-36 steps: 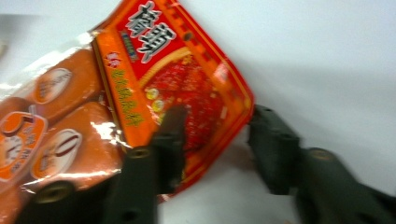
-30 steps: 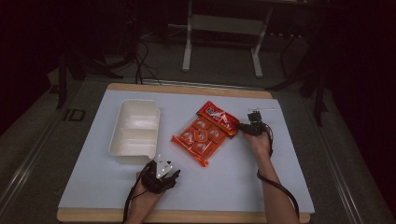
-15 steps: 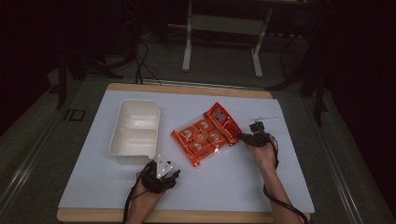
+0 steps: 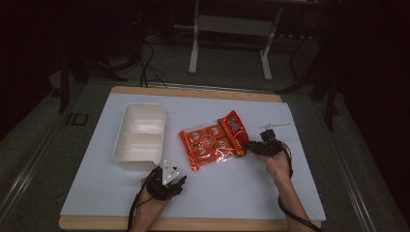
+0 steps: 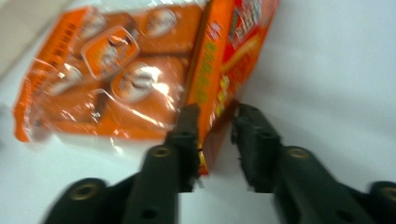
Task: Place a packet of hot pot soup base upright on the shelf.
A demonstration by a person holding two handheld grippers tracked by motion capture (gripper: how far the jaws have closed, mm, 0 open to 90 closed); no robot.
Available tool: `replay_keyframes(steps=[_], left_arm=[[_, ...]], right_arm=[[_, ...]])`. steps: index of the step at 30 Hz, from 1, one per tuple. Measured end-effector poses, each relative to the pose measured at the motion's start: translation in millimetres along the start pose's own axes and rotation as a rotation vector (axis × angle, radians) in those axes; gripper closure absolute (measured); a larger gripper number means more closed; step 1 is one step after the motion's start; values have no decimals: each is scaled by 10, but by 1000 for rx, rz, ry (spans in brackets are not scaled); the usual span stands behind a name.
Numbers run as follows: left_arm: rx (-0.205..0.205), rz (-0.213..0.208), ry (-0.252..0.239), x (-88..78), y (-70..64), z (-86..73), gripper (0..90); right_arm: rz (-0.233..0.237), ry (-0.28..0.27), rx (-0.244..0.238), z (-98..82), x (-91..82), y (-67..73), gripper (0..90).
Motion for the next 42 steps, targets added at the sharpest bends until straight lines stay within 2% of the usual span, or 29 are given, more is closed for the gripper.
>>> replay_keyframes(steps=[3,4,8,12,19,23,25,28,31,42], left_arm=[[1,1,-1,1,0,0,504],[2,0,-1,0,0,0,504],[2,0,-1,0,-1,1,504],[2,1,-2,1,0,1,504],[5,-1,-1,0,-1,1,504],[6,0,1,1,-2,1,504],[6,1,1,1,-2,1,504],[4,2,0,2,-1,1,504],[4,1,0,2,-1,1,503],[3,1,0,3,-1,1,504]], right_arm=[[-4,1,-6,76,22,-2,630],[8,0,-15,114,40,3,617],[-4,26,1,249,168,-25,603],[-12,55,12,296,305,-55,614],[17,103,72,234,450,-72,675],[26,146,85,168,486,-71,738],[12,175,83,133,508,-63,767],[24,190,97,127,525,-42,823],[6,191,83,130,528,-33,889],[-3,213,47,160,518,-7,892]])
Point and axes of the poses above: each handheld gripper's, and its own axes: x roughly forward along the jaws, z roughly out of its top, y roughly to its left, the point moved 7 cm from there along x, roughly forward along the jaws, and after that the axes turned 15 degrees about x, right-handed, at the moved point
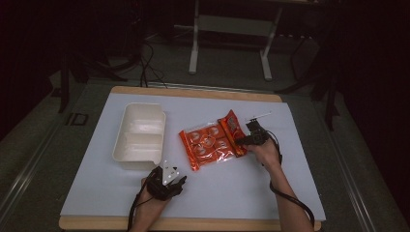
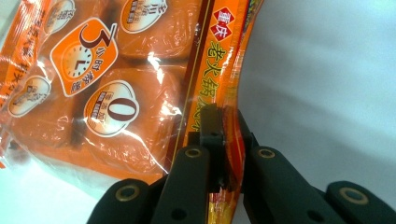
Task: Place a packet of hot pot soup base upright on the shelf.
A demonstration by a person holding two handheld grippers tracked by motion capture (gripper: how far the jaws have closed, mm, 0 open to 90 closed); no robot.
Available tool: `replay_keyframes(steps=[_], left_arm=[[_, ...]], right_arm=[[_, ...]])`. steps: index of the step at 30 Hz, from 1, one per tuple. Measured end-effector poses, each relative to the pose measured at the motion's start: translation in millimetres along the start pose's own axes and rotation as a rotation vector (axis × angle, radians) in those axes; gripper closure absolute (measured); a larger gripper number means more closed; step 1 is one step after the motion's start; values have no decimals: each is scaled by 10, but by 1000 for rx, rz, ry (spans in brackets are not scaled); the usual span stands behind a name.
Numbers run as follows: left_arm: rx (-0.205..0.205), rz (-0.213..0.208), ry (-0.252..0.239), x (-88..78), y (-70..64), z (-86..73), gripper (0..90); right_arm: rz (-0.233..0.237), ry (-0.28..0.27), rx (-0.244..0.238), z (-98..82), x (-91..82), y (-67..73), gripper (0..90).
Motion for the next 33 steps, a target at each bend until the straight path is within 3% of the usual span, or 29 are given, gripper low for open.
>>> replay_keyframes(steps=[3,14,16,20,22,33], left_arm=[[-1,-1,2,-1,0,-1,503],[0,-3,1,-2,0,-1,504],[0,-3,1,-2,0,-1,504],[-2,-4,1,-1,-1,0,504],[0,-4,1,-1,-2,0,504],[-1,-4,1,-4,0,-1,504]], right_arm=[[-2,1,-18,52,-5,18,830],[-30,16,-34,281,96,83,823],[-36,33,-31,284,146,85,872],[-51,47,-35,272,190,96,882],[-53,58,11,272,174,94,891],[-90,30,-44,255,75,189,900]])
Point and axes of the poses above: each handheld gripper's, and its own axes: x roughly forward along the jaws, z roughly out of its top, y roughly to its left, the point moved 7 cm from there along x, roughly forward along the jaws, and after that the axes turned 15 degrees about x, right-handed, at the moved point
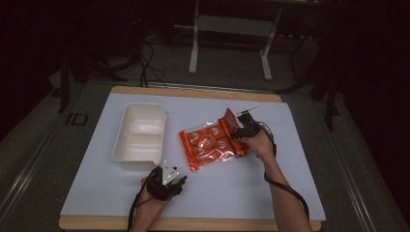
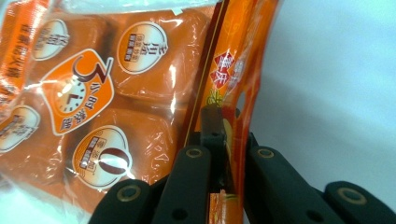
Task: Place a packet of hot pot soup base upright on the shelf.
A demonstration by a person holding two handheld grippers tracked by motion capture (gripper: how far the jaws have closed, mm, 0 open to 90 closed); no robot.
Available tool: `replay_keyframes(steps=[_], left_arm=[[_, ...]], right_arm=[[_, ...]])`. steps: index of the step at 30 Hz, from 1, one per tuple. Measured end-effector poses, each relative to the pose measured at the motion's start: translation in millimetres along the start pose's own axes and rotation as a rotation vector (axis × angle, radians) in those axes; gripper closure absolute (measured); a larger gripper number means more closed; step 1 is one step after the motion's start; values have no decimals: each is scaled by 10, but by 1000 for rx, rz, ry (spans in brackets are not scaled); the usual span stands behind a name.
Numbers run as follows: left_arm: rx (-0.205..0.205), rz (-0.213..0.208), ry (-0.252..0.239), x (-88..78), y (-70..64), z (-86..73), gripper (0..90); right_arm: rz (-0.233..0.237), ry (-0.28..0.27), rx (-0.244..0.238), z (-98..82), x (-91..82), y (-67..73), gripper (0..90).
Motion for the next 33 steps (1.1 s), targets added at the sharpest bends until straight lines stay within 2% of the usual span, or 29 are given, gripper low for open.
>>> replay_keyframes(steps=[9,11,12,15,22,23,24,25,26,33], left_arm=[[-1,3,-1,0,2,1,504],[-2,3,-2,0,2,1,504],[-1,6,-3,0,2,2,504],[-2,7,-4,-1,2,2,504],[-1,9,-3,-1,5,2,503],[-1,9,-3,-1,5,2,504],[-3,8,-3,-2,5,2,503],[-3,8,-3,-2,5,2,503],[-3,8,-4,-4,6,1,504],[-7,11,-10,-8,14,2,504]], right_arm=[[36,-42,18,30,-163,63,900],[51,-52,24,48,-211,87,900],[70,-55,45,66,-276,125,900],[93,-70,47,94,-347,178,900],[176,-142,5,232,-621,505,900],[176,-142,5,232,-621,505,900],[187,-150,-5,262,-683,612,900],[187,-150,-5,262,-683,612,900],[191,-161,-20,291,-735,719,900],[226,-187,-74,352,-856,1037,900]])
Point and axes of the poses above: each handheld gripper's, and its own axes: x roughly forward along the jaws, z roughly out of its top, y roughly to its left, the point moved 7 cm from there along x, roughly forward along the jaws, and after that the axes turned 15 degrees about x, right-handed, at the moved point
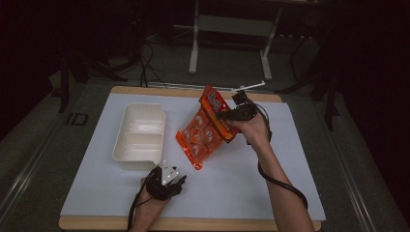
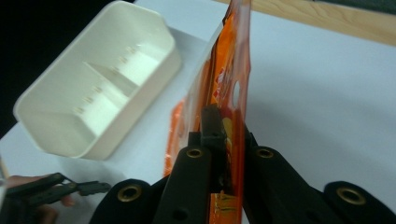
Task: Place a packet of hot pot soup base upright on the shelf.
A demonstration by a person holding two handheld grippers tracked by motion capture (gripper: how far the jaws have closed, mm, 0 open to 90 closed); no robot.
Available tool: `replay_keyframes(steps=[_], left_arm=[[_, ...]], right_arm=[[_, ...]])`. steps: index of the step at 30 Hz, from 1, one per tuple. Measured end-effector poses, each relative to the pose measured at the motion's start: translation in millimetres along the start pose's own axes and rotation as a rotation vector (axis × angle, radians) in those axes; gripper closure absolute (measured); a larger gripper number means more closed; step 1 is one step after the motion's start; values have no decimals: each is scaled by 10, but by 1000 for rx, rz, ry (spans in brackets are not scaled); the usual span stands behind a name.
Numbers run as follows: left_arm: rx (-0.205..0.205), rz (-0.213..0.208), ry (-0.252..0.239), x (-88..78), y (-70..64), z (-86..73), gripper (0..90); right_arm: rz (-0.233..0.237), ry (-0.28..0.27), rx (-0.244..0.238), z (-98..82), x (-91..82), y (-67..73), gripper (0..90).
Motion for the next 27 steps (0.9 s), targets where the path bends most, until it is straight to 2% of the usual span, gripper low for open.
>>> replay_keyframes(steps=[3,4,7,13,21,27], left_arm=[[0,-1,0,1,0,0,503],[0,0,0,1,-1,0,503],[1,0,2,1,-1,0,504],[1,-1,2,1,-1,0,504],[1,0,2,2,-1,0,504],[3,-1,3,2,-2,0,504]], right_arm=[[11,1,-30,12,-9,123,900],[11,1,-30,12,-9,123,900],[29,2,-66,23,-17,271,900],[34,1,-111,32,-15,433,900],[45,-13,-145,55,-41,593,900],[46,-32,-167,85,-47,654,900]])
Point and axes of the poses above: each handheld gripper's, and its own axes: x roughly forward along the jaws, z roughly out of its top, y roughly to its left, the point moved 7 cm from there along x, roughly forward along the jaws, and after that the axes turned 15 degrees about x, right-handed, at the moved point
